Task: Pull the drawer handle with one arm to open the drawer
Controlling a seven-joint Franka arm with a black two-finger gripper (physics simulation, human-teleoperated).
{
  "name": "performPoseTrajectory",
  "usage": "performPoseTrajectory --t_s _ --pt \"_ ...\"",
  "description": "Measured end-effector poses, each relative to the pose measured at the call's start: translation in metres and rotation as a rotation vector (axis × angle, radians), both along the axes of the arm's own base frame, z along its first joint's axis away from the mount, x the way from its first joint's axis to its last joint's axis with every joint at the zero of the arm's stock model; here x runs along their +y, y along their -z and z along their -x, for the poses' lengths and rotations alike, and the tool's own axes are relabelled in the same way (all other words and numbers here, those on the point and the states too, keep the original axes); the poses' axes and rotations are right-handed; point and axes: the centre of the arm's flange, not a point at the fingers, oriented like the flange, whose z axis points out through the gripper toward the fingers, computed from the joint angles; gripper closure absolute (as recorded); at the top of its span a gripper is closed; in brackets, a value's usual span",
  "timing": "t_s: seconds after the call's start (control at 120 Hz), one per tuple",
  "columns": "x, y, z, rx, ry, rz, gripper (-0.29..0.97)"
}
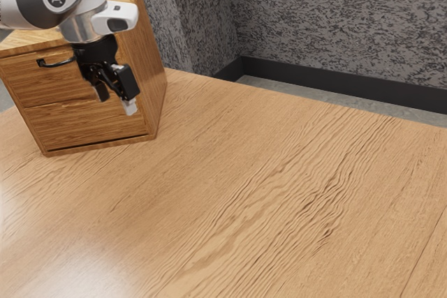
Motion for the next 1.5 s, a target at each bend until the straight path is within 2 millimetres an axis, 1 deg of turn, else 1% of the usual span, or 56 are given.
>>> performPoseTrajectory --t_s 0.142,0.25,0.275,0.283,0.325,0.358,0.383,0.417,0.442,0.458,0.483,0.525,0.558,0.575,0.6,0.625,0.658,0.725,0.775,0.9,0.942,0.967,1.0,1.033,1.075,1.1,1.117,1.167,1.192,1.208,1.283,1.35,1.375,1.417,1.458,1.5 --pt "0.003 0.000 0.000 0.001 0.038 -0.001 0.00" --pt "0.010 0.003 0.000 0.002 0.048 0.007 0.00" --pt "0.010 -0.005 0.002 -0.013 0.051 0.003 0.00" --pt "0.009 -0.011 0.003 -0.024 0.052 0.000 0.00" --pt "-0.003 -0.069 0.024 -0.135 0.076 -0.034 0.00" --pt "-0.017 -0.110 0.046 -0.211 0.103 -0.068 0.00" --pt "-0.029 -0.135 0.063 -0.250 0.126 -0.090 0.00" --pt "-0.046 -0.152 0.078 -0.270 0.159 -0.105 0.00" --pt "-0.065 -0.155 0.081 -0.268 0.197 -0.109 0.00" --pt "-0.082 -0.155 0.080 -0.263 0.233 -0.109 0.00" --pt "-0.115 -0.151 0.078 -0.248 0.301 -0.104 0.00" --pt "-0.173 -0.133 0.073 -0.200 0.422 -0.092 0.00" --pt "-0.209 -0.119 0.072 -0.164 0.493 -0.087 0.00" --pt "-0.221 -0.113 0.071 -0.148 0.516 -0.087 0.00" --pt "-0.232 -0.105 0.070 -0.126 0.536 -0.086 0.00" --pt "-0.237 -0.100 0.068 -0.111 0.544 -0.087 0.00" --pt "-0.237 -0.092 0.064 -0.090 0.539 -0.089 0.00" --pt "-0.225 -0.077 0.052 -0.050 0.506 -0.091 0.00" --pt "-0.213 -0.071 0.046 -0.032 0.478 -0.092 0.00" --pt "-0.181 -0.065 0.041 -0.010 0.412 -0.096 0.00" --pt "-0.171 -0.056 0.041 0.012 0.393 -0.093 0.00" --pt "-0.164 -0.053 0.052 0.020 0.389 -0.083 0.00" --pt "-0.151 -0.045 0.074 0.036 0.380 -0.061 0.00" --pt "-0.133 -0.033 0.103 0.050 0.359 -0.031 0.00" --pt "-0.112 -0.028 0.140 0.036 0.333 0.003 0.00" --pt "-0.088 -0.026 0.154 0.023 0.297 0.029 0.00" --pt "-0.068 -0.023 0.159 0.015 0.267 0.048 0.00" --pt "-0.015 -0.014 0.168 -0.006 0.189 0.078 0.00" --pt "0.003 -0.011 0.166 -0.009 0.165 0.068 0.00" --pt "0.012 -0.009 0.164 -0.010 0.157 0.056 0.00" --pt "0.034 -0.019 0.143 -0.029 0.161 -0.029 0.00" --pt "0.073 -0.015 0.121 -0.061 0.172 -0.112 0.00" --pt "0.089 -0.013 0.111 -0.079 0.191 -0.133 0.00" --pt "0.110 -0.013 0.094 -0.121 0.237 -0.167 0.00" --pt "0.125 -0.021 0.075 -0.183 0.301 -0.201 0.00" --pt "0.132 -0.028 0.057 -0.232 0.366 -0.246 0.00"
